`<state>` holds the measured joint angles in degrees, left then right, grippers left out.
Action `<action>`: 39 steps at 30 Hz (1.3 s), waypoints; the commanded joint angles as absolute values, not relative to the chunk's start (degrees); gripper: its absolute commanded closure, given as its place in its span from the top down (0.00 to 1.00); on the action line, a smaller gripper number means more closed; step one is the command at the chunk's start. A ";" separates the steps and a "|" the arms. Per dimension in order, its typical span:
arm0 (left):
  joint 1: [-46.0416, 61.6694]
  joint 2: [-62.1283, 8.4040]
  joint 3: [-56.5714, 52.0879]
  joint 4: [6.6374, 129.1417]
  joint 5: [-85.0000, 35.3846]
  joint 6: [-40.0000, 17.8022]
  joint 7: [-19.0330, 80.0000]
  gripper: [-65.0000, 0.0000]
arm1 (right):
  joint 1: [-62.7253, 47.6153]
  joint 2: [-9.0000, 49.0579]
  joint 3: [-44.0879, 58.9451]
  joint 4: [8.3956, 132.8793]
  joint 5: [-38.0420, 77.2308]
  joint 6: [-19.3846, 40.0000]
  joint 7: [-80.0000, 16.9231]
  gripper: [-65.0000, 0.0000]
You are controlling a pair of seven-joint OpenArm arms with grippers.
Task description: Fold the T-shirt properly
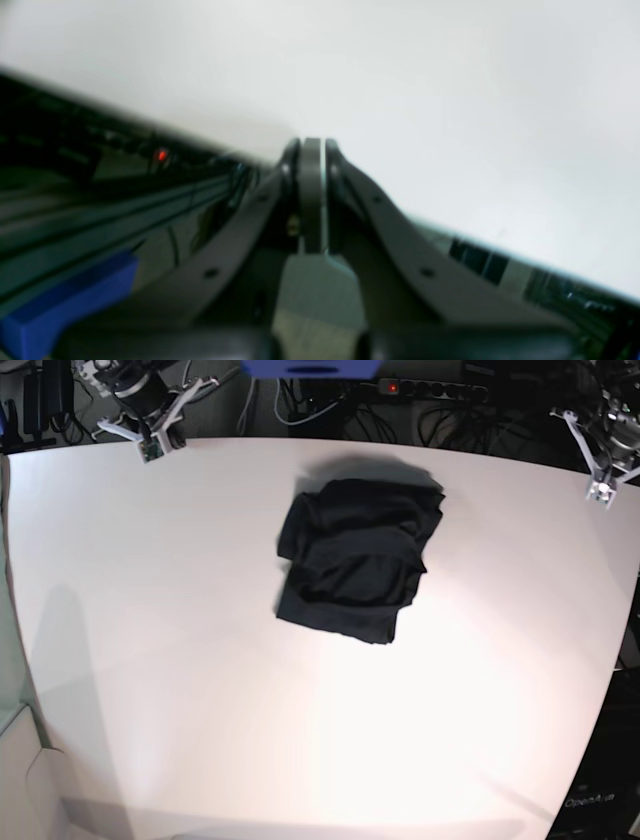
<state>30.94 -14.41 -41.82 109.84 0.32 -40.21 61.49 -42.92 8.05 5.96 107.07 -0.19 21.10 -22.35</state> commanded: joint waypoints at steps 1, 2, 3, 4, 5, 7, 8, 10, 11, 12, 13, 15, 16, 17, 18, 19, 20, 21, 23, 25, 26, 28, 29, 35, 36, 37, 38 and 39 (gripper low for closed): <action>32.31 -14.64 -42.24 110.55 0.40 -40.00 60.70 0.06 | -44.44 8.40 6.20 108.00 0.04 20.88 -21.05 0.00; 33.10 -13.85 -42.33 110.29 0.48 -40.00 59.56 0.06 | -45.23 8.22 6.20 108.00 0.04 20.79 -21.05 0.00; 33.71 -13.41 -42.33 110.02 0.48 -40.00 58.68 0.06 | -45.67 7.87 6.20 108.00 0.04 20.79 -20.88 0.00; 34.33 -13.05 -42.33 109.85 0.48 -40.00 57.63 0.06 | -46.11 7.60 6.20 108.00 0.04 20.79 -20.18 0.00; 34.95 -12.88 -42.24 109.85 0.48 -40.00 56.92 0.06 | -46.64 7.60 6.20 107.91 0.04 20.79 -19.38 0.00; 35.74 -11.74 -42.15 109.85 0.57 -40.00 55.96 0.06 | -47.87 7.60 6.20 107.82 0.04 20.79 -17.98 0.00; 35.74 -11.38 -42.15 109.85 0.92 -40.00 55.96 0.06 | -47.96 7.60 6.20 107.91 0.04 20.79 -17.27 0.00; 35.74 -10.77 -41.98 109.85 3.12 -40.00 55.87 0.06 | -48.13 7.60 6.20 107.91 0.04 20.79 -16.84 0.00; 35.74 -10.07 -41.98 109.67 4.26 -40.00 55.87 0.06 | -48.22 7.60 6.20 107.82 0.04 20.79 -17.01 0.00; 35.74 -9.27 -41.98 109.05 5.67 -40.00 55.78 0.06 | -48.22 7.60 6.29 107.56 0.04 20.79 -17.01 0.00; 35.56 -8.84 -41.89 108.26 6.99 -40.00 55.69 0.06 | -48.22 7.60 6.37 106.59 0.04 20.79 -16.84 0.00; 34.77 -8.22 -40.66 105.89 9.71 -40.00 54.37 0.06 | -47.96 7.43 7.96 103.69 0.04 20.79 -16.75 0.00; 34.77 -8.22 -39.78 104.22 11.56 -40.00 53.14 0.06 | -47.69 6.99 8.57 101.85 0.04 20.79 -16.57 0.00; 34.51 -7.78 -38.81 102.29 13.32 -40.00 51.91 0.06 | -47.43 6.64 9.45 100.00 0.04 20.79 -16.48 0.00; 34.42 -6.90 -38.20 99.91 15.25 -40.00 50.51 0.06 | -46.46 6.37 10.42 97.89 0.04 20.88 -15.87 0.00; 34.33 -6.11 -37.76 97.80 17.19 -40.00 48.66 0.06 | -45.93 6.20 11.65 95.52 0.04 21.05 -14.46 0.00; 34.33 -5.05 -37.58 95.87 19.38 -40.00 46.29 0.06 | -45.85 6.11 12.79 92.70 0.04 21.05 -12.44 0.00; 33.98 -3.74 -37.32 93.58 21.32 -40.00 43.56 0.06 | -45.67 6.11 13.76 89.54 0.04 21.05 -10.07 0.00; 32.66 -1.36 -37.41 88.22 25.19 -40.00 38.55 0.06 | -45.41 6.29 15.08 83.03 0.04 21.05 -5.14 0.00; 30.90 1.10 -37.41 81.80 30.02 -40.00 34.24 0.06 | -43.74 6.37 16.22 76.26 0.04 21.05 -0.57 0.00; 30.02 2.24 -37.41 78.64 32.31 -40.00 32.22 0.06 | -42.86 6.46 16.84 72.40 0.04 21.14 1.27 0.00; 27.91 4.26 -38.90 72.57 35.74 -40.00 28.26 0.06 | -40.22 7.34 17.36 63.87 -0.04 21.14 5.85 0.00; 26.95 5.41 -40.48 70.02 37.05 -40.00 26.51 0.06 | -38.81 8.13 17.19 59.47 -0.04 21.14 8.04 0.00; 21.49 9.00 -50.59 55.96 41.27 -40.00 12.44 0.06 | -24.22 12.53 17.10 22.73 -0.04 21.14 25.10 0.00; 20.79 9.00 -52.26 53.85 41.19 -40.00 9.80 0.05 | -21.49 13.49 16.92 16.04 -0.13 21.14 28.35 0.00; 20.26 9.00 -53.49 51.74 41.01 -40.00 7.52 0.05 | -19.12 14.46 16.22 10.42 -0.13 21.14 31.25 0.00; 19.65 9.00 -54.99 49.45 41.01 -40.00 5.23 0.05 | -17.01 15.16 15.43 5.49 -0.13 21.14 34.24 0.00; 18.86 9.00 -56.48 46.90 41.01 -40.00 2.68 0.05 | -15.08 15.60 14.37 1.10 -0.13 21.14 36.88 0.00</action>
<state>18.28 8.97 -56.49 46.39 41.08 -39.64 2.61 -14.70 14.94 14.31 0.60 -0.14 20.95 36.47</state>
